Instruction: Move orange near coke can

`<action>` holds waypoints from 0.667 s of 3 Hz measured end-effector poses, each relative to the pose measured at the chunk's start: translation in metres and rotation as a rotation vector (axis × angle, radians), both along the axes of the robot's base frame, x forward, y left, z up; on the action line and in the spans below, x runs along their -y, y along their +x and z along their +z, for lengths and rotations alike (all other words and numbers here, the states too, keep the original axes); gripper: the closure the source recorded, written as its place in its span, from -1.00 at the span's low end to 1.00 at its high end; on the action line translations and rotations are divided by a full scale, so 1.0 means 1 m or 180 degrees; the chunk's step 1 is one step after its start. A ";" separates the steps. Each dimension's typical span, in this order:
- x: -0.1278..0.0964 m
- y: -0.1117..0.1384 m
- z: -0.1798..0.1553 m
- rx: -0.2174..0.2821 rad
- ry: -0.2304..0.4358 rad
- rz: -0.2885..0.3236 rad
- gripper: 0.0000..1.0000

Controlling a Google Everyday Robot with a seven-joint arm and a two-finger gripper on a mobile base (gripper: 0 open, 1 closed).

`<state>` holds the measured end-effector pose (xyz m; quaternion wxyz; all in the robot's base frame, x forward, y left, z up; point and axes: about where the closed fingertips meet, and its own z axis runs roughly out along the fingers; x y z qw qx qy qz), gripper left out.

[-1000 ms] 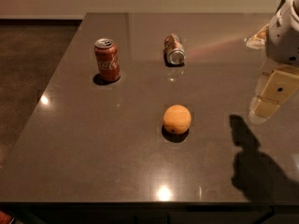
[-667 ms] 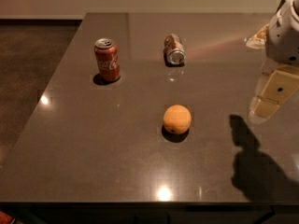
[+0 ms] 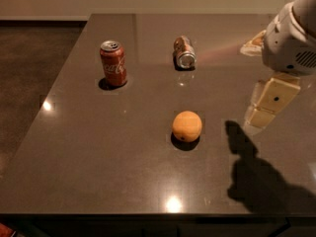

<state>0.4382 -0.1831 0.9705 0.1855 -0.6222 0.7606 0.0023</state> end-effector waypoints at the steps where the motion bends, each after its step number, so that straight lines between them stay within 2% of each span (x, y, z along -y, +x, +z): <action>1: -0.035 -0.003 -0.017 -0.0100 0.0260 0.0201 -1.00; 2: -0.061 -0.008 -0.038 -0.0150 0.0411 0.0307 -1.00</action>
Offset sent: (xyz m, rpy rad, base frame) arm -0.0110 0.0907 -0.0710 0.1884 0.0806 0.1343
